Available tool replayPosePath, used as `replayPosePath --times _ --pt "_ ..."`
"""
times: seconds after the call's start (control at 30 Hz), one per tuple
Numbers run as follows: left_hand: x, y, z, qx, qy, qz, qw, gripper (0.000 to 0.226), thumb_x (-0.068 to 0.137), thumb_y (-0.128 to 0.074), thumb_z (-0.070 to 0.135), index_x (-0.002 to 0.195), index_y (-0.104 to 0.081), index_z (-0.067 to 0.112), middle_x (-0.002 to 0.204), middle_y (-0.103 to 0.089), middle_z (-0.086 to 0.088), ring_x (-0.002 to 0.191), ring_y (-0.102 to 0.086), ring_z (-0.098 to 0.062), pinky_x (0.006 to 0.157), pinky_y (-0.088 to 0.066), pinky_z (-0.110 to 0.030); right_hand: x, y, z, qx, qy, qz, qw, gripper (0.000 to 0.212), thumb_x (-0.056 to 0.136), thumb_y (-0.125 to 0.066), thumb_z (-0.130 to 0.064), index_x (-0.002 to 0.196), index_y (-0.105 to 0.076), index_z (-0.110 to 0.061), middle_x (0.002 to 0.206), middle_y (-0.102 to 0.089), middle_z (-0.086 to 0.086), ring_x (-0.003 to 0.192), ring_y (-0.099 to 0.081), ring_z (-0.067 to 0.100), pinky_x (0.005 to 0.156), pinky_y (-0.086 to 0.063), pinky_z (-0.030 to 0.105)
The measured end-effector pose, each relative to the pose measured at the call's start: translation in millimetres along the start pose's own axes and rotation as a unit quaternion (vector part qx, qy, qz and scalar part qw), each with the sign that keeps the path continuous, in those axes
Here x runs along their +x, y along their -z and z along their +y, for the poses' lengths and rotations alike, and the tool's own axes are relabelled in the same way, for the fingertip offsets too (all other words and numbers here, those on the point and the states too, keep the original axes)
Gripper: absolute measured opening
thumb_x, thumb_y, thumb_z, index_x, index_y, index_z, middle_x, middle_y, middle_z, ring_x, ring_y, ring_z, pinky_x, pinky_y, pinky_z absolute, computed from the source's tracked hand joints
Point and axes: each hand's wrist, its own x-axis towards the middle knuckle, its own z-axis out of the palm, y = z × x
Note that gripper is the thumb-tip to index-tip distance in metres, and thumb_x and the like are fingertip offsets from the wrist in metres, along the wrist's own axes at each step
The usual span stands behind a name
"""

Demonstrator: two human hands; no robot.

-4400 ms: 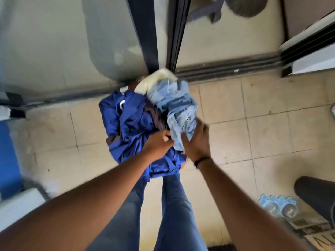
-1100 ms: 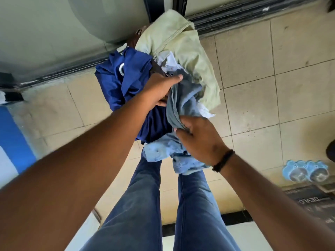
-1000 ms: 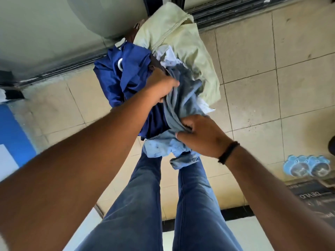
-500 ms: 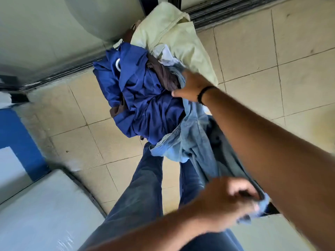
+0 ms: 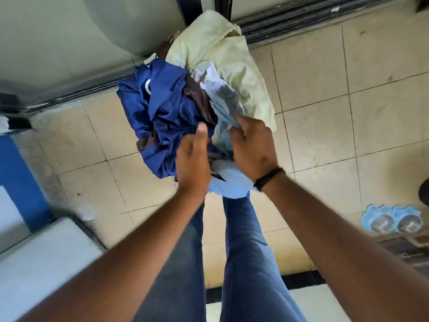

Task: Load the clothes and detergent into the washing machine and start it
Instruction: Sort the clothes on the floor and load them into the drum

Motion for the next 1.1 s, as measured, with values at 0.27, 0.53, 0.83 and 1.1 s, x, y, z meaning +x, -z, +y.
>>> replayPosePath --times 0.27,0.53,0.83,1.1 --pt "62 -22 59 0.099 -0.045 -0.217 0.970 0.032 0.097 -0.062 0.021 0.066 -0.061 0.018 0.046 -0.058 0.018 0.046 -0.053 0.007 0.061 -0.042 -0.018 -91 27 -70 0.193 0.121 -0.008 0.974 0.025 0.092 -0.052 -0.004 0.111 -0.069 -0.004 0.087 -0.072 0.010 0.081 -0.067 0.022 0.072 -0.054 0.038" --pt "-44 42 124 -0.003 -0.079 -0.334 0.939 0.056 0.101 -0.041 0.056 0.118 -0.068 0.010 0.102 -0.075 -0.013 0.093 -0.073 -0.020 0.086 -0.057 -0.033 -118 108 -105 0.154 0.048 0.040 0.986 0.031 0.088 -0.051 -0.018 0.112 -0.071 -0.014 0.095 -0.073 -0.003 0.085 -0.067 0.012 0.078 -0.055 0.035" --pt "-167 113 173 0.108 -0.324 -0.235 0.910 0.032 0.086 -0.070 0.045 0.106 -0.067 0.020 0.097 -0.074 -0.011 0.091 -0.071 -0.024 0.082 -0.056 -0.050 -150 231 -232 0.307 0.174 -0.002 0.936 0.021 0.090 -0.059 -0.006 0.109 -0.068 -0.001 0.093 -0.072 0.018 0.084 -0.070 0.027 0.076 -0.058 0.040" --pt "-218 127 211 -0.071 -0.342 0.015 0.937 0.037 0.098 -0.058 0.021 0.134 -0.055 0.014 0.123 -0.065 0.015 0.116 -0.062 -0.003 0.095 -0.049 -0.018 -125 213 -182 -0.017 0.260 0.038 0.965 0.130 0.064 -0.072 -0.076 0.158 -0.005 -0.017 0.163 -0.015 0.010 0.152 -0.013 0.022 0.119 -0.028 0.047"
